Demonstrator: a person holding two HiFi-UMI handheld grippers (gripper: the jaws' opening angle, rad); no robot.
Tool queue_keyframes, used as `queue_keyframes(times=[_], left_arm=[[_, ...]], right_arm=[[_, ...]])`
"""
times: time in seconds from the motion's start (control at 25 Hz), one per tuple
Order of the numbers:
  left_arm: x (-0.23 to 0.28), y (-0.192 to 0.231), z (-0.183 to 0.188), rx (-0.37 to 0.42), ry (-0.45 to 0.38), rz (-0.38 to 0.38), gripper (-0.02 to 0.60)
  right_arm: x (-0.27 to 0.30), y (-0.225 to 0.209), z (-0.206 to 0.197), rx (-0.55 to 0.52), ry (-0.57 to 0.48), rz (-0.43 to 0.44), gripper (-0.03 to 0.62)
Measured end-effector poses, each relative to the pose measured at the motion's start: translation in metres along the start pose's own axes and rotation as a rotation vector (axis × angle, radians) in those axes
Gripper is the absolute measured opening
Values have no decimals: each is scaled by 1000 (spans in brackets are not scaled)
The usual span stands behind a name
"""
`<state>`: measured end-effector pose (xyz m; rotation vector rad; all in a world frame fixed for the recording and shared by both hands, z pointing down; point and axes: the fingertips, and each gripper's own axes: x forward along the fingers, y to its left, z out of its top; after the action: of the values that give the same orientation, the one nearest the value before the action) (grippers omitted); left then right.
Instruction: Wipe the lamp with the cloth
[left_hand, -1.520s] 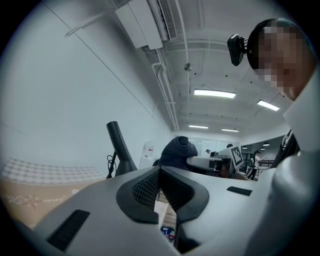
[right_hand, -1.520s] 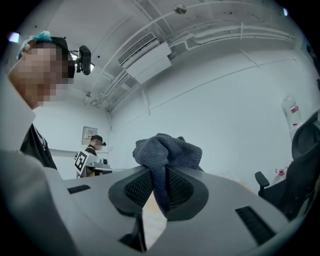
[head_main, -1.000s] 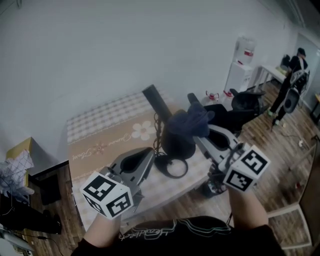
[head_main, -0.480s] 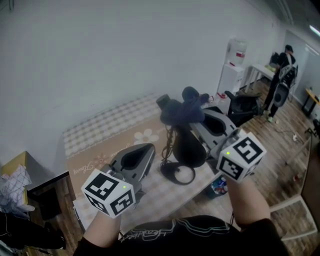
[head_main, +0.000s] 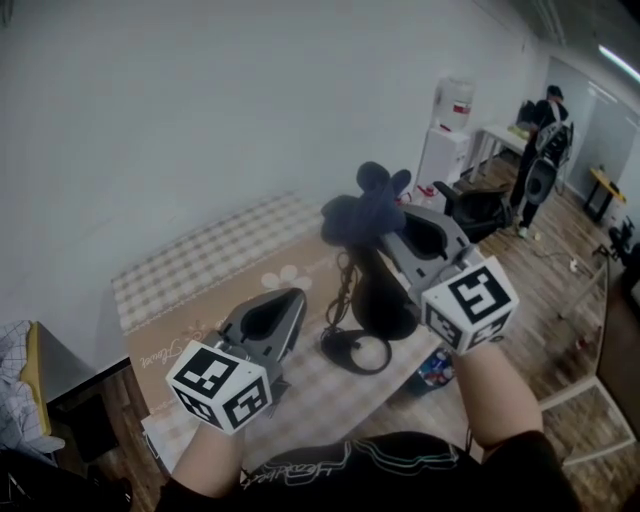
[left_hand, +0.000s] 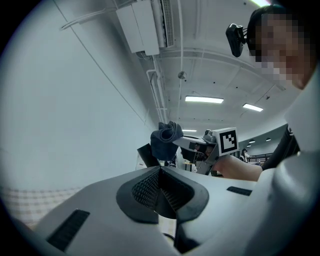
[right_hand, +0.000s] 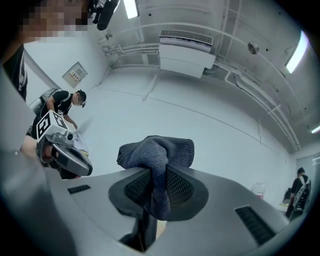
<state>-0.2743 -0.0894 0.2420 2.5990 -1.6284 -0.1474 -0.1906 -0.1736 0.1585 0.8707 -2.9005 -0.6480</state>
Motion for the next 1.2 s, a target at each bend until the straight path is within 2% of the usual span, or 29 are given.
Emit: queue_keyframes(times=[0.2, 0.36, 0.68, 1.2], left_arm=[[2, 15, -6, -22, -2, -21, 0], [3, 21, -15, -33, 2, -35, 0], [4, 26, -33, -60, 23, -68, 0], [8, 17, -50, -90, 52, -128, 0]], right_arm=[[16, 11, -12, -130, 71, -49, 57], [22, 21, -24, -194, 107, -74, 57], [23, 32, -38, -241, 147, -125, 57], [11, 46, -65, -269, 219, -157, 57]])
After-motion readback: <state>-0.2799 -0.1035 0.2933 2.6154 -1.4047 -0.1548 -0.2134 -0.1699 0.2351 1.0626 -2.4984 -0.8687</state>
